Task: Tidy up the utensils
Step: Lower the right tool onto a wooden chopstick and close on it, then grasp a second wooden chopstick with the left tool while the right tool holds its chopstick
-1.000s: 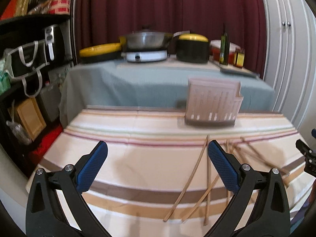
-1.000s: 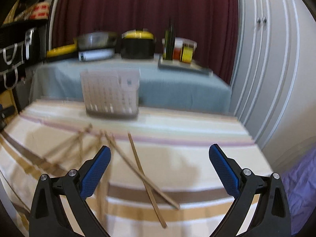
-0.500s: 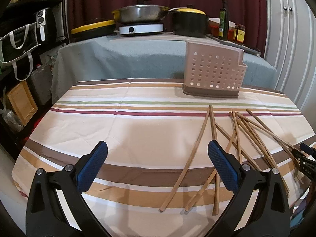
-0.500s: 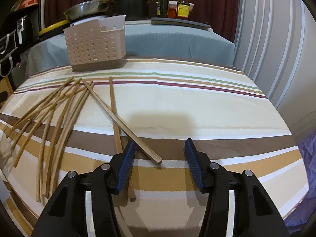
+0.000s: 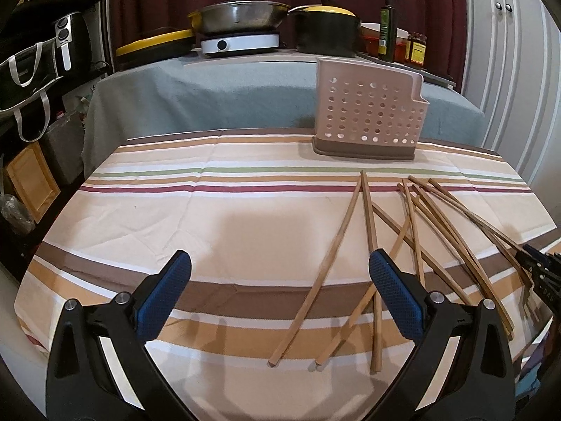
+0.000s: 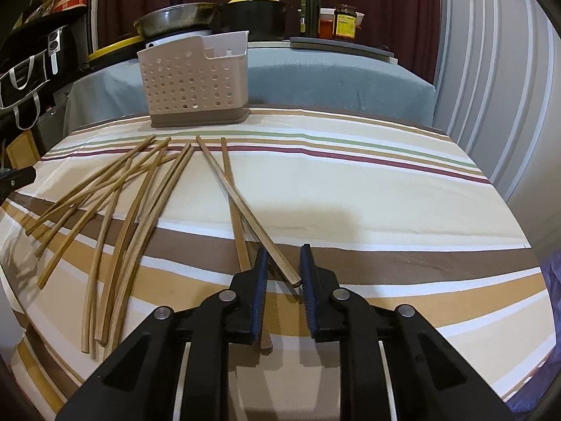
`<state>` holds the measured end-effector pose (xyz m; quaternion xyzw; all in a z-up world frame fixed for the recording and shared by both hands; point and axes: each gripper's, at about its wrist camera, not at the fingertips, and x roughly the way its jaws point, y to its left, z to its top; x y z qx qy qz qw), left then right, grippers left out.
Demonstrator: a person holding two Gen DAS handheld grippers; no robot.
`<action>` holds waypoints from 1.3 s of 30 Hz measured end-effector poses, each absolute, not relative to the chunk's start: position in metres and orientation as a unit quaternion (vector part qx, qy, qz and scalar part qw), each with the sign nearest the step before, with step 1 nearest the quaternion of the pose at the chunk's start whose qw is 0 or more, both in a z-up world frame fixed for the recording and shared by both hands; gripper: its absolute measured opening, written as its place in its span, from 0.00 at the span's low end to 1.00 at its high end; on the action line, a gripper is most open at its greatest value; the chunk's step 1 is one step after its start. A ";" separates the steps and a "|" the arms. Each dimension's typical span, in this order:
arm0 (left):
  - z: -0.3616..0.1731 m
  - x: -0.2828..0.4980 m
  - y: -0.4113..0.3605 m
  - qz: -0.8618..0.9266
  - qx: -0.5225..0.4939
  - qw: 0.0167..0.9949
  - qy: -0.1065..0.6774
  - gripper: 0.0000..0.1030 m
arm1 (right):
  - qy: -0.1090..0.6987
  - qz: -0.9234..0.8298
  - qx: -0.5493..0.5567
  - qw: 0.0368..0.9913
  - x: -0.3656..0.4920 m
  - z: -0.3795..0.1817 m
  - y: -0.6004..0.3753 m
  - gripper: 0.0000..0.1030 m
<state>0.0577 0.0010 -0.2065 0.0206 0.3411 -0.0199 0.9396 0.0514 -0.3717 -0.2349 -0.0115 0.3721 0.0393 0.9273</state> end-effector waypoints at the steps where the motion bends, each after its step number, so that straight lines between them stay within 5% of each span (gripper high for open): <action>1: -0.207 0.057 -0.001 -0.022 0.022 0.939 0.341 0.96 | 0.370 0.043 -0.011 0.928 0.051 -0.234 -0.371 0.16; 6: -0.210 0.051 -0.005 -0.031 0.030 0.939 0.340 0.96 | 0.354 0.052 -0.009 0.934 0.045 -0.231 -0.366 0.07; 19: -0.230 0.049 0.007 -0.030 0.046 0.935 0.349 0.94 | 0.341 0.054 -0.006 0.939 0.041 -0.230 -0.358 0.06; 29: -0.246 0.039 0.017 -0.043 0.051 0.934 0.350 0.73 | 0.336 0.053 0.011 0.940 0.040 -0.231 -0.356 0.06; 39: -0.257 0.027 0.009 -0.058 0.067 0.938 0.335 0.36 | 0.328 0.048 0.028 0.943 0.039 -0.233 -0.360 0.06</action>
